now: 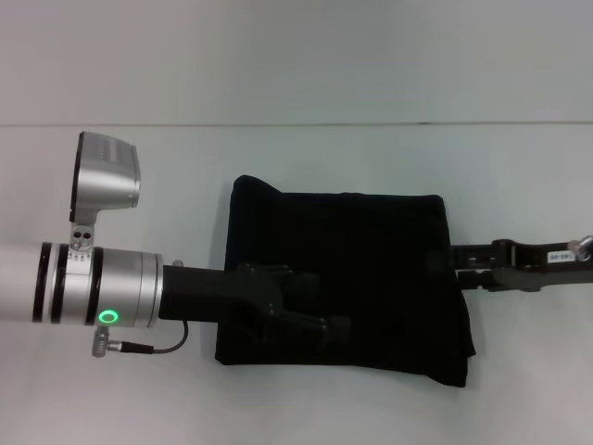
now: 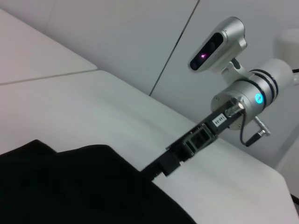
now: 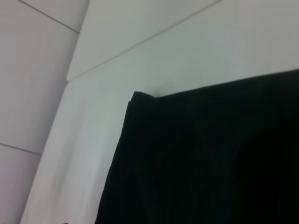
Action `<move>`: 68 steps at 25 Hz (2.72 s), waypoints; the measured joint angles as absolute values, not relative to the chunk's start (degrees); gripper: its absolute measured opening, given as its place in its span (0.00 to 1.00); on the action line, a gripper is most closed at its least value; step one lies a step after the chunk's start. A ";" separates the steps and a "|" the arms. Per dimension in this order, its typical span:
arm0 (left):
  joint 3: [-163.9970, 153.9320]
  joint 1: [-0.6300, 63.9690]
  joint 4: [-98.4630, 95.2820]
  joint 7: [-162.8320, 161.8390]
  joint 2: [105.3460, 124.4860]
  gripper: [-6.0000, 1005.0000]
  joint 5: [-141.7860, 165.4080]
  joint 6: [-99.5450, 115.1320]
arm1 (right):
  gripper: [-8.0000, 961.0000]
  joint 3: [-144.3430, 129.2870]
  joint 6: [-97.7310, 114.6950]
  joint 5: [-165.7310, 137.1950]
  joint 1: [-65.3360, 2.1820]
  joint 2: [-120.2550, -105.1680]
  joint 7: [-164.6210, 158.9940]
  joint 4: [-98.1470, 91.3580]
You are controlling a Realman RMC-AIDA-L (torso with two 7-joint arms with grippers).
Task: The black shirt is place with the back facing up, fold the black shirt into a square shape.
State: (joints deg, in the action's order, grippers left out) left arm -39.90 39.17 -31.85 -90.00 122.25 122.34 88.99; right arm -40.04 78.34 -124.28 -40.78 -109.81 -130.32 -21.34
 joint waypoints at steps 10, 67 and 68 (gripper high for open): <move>-40.31 39.17 -31.95 -89.94 122.34 0.96 122.53 88.05 | 0.84 -41.58 74.70 -124.27 -41.87 -111.96 -130.82 -21.20; -39.96 41.34 -31.97 -98.06 122.35 0.95 121.16 77.39 | 0.25 -43.19 67.13 -124.46 -42.22 -111.88 -125.26 -24.60; -39.90 41.77 -31.97 -99.60 122.33 0.95 121.13 75.20 | 0.29 -43.21 67.58 -124.46 -42.14 -111.56 -125.64 -24.62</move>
State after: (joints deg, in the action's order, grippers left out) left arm -39.90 41.77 -31.97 -99.60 122.33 121.13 75.20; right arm -43.21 67.58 -124.46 -42.14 -111.56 -125.64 -24.62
